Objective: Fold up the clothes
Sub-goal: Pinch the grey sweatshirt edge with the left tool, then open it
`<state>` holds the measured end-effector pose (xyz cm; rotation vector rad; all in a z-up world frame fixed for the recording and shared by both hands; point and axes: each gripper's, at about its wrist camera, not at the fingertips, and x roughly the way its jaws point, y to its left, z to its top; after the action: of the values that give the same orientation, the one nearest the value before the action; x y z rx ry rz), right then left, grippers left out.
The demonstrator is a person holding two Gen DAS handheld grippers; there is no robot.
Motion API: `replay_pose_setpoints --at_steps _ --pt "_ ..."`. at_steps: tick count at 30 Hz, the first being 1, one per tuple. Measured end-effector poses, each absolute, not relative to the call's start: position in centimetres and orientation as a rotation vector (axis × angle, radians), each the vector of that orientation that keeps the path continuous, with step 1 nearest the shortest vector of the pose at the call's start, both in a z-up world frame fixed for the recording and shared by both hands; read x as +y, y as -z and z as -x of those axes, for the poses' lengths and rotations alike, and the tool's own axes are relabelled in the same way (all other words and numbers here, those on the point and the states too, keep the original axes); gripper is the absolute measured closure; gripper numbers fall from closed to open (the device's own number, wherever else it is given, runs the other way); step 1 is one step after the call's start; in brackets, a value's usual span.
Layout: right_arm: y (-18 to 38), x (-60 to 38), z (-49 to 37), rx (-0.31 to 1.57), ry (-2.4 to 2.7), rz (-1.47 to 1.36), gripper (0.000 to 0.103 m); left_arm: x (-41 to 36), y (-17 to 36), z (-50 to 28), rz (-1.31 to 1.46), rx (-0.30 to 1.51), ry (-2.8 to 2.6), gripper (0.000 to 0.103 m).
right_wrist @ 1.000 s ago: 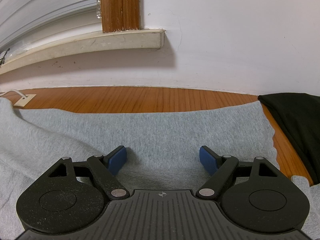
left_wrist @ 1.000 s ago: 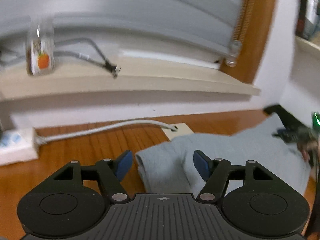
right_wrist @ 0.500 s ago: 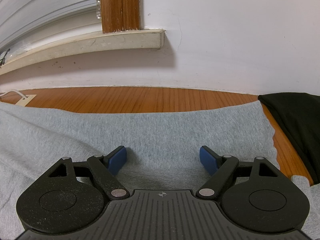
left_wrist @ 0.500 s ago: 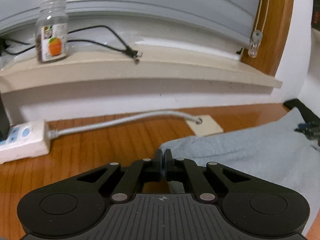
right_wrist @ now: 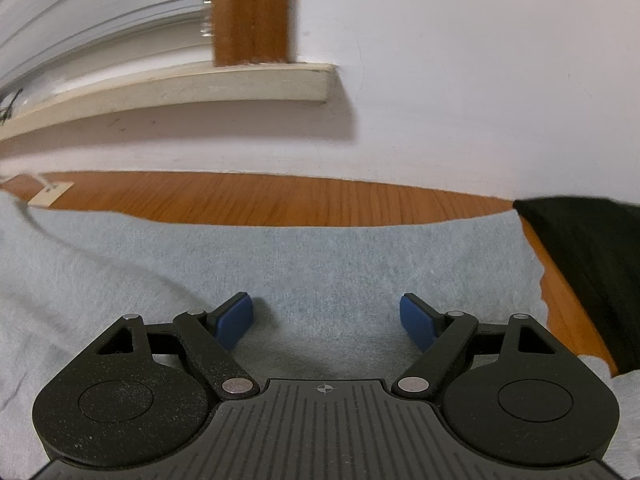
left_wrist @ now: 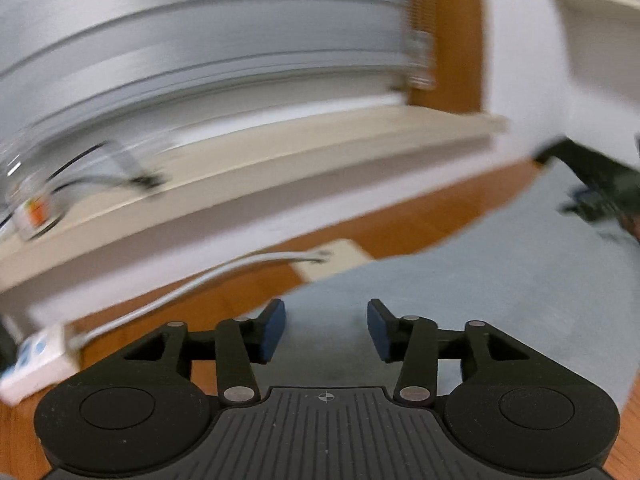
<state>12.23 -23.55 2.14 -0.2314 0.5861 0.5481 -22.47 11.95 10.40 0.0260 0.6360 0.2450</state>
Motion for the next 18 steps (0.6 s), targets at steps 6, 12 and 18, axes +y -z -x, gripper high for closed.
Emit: replay_pose_setpoints --at_steps 6,12,18 --pt "-4.5 -20.6 -7.7 0.548 -0.774 0.306 0.049 7.0 -9.0 21.0 -0.130 0.704 -0.096 0.051" --pt "-4.6 -15.6 -4.1 0.590 -0.971 0.363 0.050 6.0 -7.5 20.3 -0.139 0.741 -0.074 0.052" --pt "-4.4 -11.6 -1.1 0.567 -1.066 0.479 0.050 6.2 -6.7 21.0 -0.143 0.743 -0.035 0.052"
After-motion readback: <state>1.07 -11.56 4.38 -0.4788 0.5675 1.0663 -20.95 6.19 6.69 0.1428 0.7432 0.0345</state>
